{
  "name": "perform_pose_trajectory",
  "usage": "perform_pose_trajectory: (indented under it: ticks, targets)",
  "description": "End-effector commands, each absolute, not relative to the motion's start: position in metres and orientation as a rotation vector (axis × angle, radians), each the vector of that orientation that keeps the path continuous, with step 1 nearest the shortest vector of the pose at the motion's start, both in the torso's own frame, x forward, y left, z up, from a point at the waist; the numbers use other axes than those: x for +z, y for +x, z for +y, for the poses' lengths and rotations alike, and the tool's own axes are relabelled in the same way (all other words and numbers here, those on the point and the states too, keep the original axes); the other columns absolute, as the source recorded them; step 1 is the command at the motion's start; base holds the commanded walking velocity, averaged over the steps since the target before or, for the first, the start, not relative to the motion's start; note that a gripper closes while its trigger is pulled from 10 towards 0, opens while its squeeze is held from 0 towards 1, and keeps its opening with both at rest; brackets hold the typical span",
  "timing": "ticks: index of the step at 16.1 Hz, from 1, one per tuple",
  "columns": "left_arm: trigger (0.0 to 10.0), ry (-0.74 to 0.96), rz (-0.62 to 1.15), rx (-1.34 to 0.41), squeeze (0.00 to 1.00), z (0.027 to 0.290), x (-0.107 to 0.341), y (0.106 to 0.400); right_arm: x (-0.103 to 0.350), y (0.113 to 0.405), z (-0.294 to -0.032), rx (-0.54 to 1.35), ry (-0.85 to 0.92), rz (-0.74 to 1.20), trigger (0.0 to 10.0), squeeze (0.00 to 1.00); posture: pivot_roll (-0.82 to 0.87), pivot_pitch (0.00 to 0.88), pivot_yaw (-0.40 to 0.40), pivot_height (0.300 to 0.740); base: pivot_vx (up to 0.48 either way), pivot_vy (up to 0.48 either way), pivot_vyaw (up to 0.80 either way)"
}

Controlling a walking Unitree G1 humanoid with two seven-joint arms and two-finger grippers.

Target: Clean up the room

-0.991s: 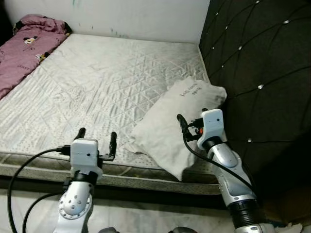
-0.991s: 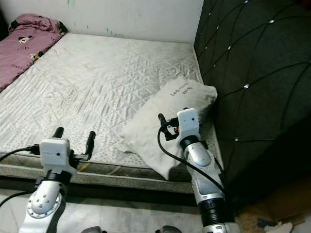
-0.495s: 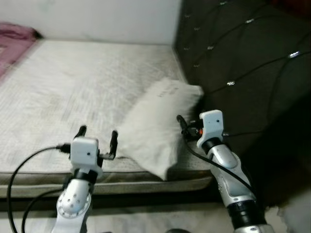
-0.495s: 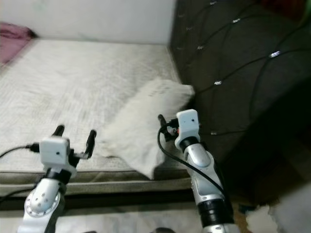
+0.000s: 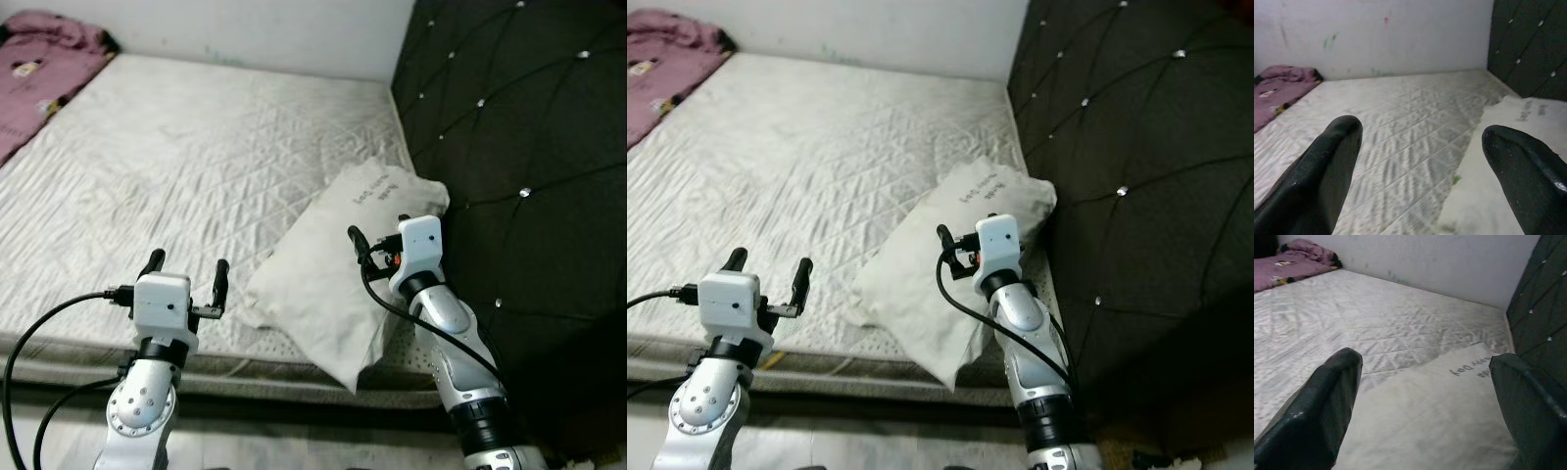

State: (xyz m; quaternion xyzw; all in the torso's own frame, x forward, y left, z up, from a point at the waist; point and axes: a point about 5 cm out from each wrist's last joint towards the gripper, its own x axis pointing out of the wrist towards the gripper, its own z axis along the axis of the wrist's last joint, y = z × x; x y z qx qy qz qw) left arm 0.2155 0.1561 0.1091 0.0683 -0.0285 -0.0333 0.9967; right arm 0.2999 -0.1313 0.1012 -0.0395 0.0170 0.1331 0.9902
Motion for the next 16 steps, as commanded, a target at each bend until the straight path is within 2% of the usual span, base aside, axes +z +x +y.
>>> perform_pose_trajectory:
  ticks: [1,4,8,11,14,15,16]
  targets:
    - [10.0,0.142,-0.051,-0.075,0.00,0.156,0.108,0.214,0.102,0.302,-0.132,0.263,-0.077,0.037,10.0,0.00,-0.04,0.000,-0.054,0.740,0.289,0.000,0.00]
    - [10.0,0.144,-0.054,-0.073,0.00,0.157,0.108,0.213,0.102,0.303,-0.133,0.259,-0.073,0.039,10.0,0.00,-0.04,0.000,-0.053,0.740,0.265,0.000,0.00]
    - [10.0,0.145,-0.053,-0.053,0.00,0.158,0.108,0.213,0.101,0.304,-0.133,0.255,-0.070,0.040,10.0,0.00,-0.04,0.000,-0.054,0.740,0.000,0.000,0.00]
    - [10.0,0.172,-0.038,0.090,0.00,0.174,0.106,0.215,0.099,0.304,-0.136,0.245,-0.064,0.053,10.0,0.00,-0.05,0.000,-0.047,0.740,0.000,0.000,0.00]
    - [10.0,0.282,0.004,0.237,0.00,0.187,0.107,0.209,0.100,0.305,-0.139,0.233,-0.058,0.056,10.0,0.00,-0.04,0.000,-0.052,0.740,0.000,0.000,-0.80]
    - [10.0,0.202,-0.050,0.126,0.00,0.185,0.111,0.205,0.100,0.306,-0.139,0.231,-0.058,0.057,10.0,0.00,-0.04,0.000,-0.054,0.740,0.000,0.000,-0.80]
    - [10.0,0.165,-0.058,0.150,0.00,0.188,0.112,0.201,0.101,0.306,-0.139,0.231,-0.059,0.055,10.0,0.00,-0.04,0.000,-0.056,0.740,0.000,0.000,-0.80]
